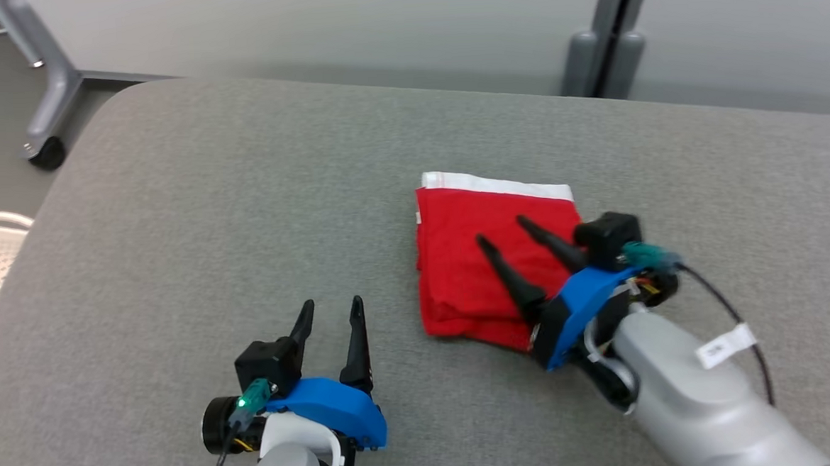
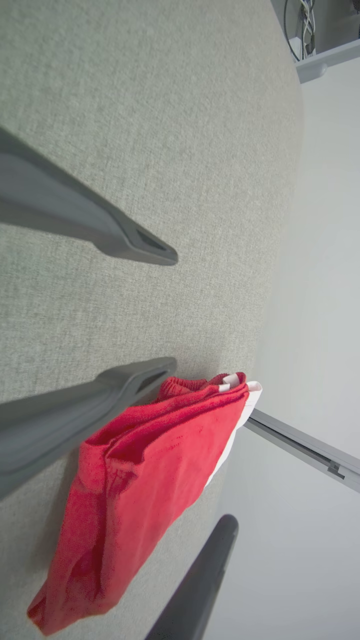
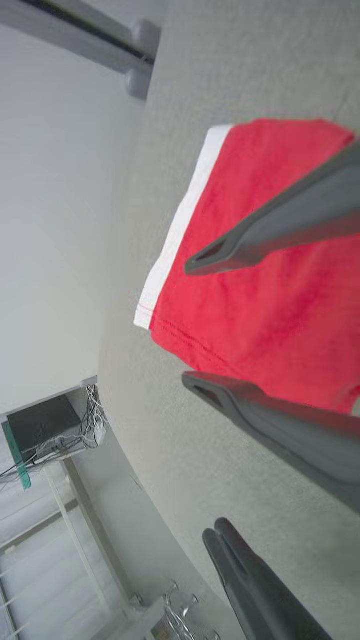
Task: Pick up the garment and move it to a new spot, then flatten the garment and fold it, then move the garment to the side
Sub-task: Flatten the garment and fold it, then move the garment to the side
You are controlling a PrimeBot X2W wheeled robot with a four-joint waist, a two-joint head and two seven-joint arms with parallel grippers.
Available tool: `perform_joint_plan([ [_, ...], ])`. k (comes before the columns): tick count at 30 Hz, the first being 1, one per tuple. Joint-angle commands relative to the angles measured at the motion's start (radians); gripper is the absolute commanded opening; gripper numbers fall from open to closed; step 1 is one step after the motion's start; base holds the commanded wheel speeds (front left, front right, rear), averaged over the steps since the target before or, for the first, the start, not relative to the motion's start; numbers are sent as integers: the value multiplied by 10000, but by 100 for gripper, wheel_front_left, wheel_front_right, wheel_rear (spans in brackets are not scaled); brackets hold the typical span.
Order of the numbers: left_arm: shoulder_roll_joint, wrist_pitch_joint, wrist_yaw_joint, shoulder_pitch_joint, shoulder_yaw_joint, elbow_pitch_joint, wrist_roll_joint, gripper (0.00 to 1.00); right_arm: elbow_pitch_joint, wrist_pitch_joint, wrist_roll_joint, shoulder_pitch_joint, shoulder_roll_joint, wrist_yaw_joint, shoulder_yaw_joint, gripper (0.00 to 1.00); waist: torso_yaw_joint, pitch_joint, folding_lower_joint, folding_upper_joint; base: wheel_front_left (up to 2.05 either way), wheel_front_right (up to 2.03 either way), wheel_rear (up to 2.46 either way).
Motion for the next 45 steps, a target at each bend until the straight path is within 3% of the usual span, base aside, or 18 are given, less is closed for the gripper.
perform_joint_plan([
  [1,-8,-42,36,-176,140,-2,72,100,-84,-42,-139,208,-233,2,-241,100,-247,-161,0,0,0,0,0],
  [9,3,-42,195,328,1360,-361,789,100,-1416,-40,-2359,2001,-866,2,-3772,100,-1419,-305,0,0,0,0,0],
  [13,-5,-42,63,647,1843,-503,1270,100,-1766,-42,-3213,2890,-704,2,-4984,100,-1734,-450,0,0,0,0,0],
  [18,11,-43,-111,1199,2220,-585,1904,100,-1907,-43,-3824,3793,-236,2,-5796,100,-1981,-728,0,0,0,0,0],
  [25,-6,-43,-262,2261,2498,-851,2035,100,-1851,-42,-4159,4782,369,2,-6127,100,-2019,-1364,0,0,0,0,0],
  [32,-5,-43,-339,2391,2329,-921,1962,100,-1815,-42,-4224,5016,564,2,-5966,100,-1771,-1324,0,0,0,0,0],
  [40,-5,-43,-293,1689,1534,-1047,1714,100,-1231,-44,-4015,3401,452,2,-5208,100,-830,-313,0,0,0,0,0],
  [45,-5,-43,-164,1332,801,-1129,1375,100,125,51,-3895,1915,277,2,-4995,100,141,305,0,0,0,0,0],
])
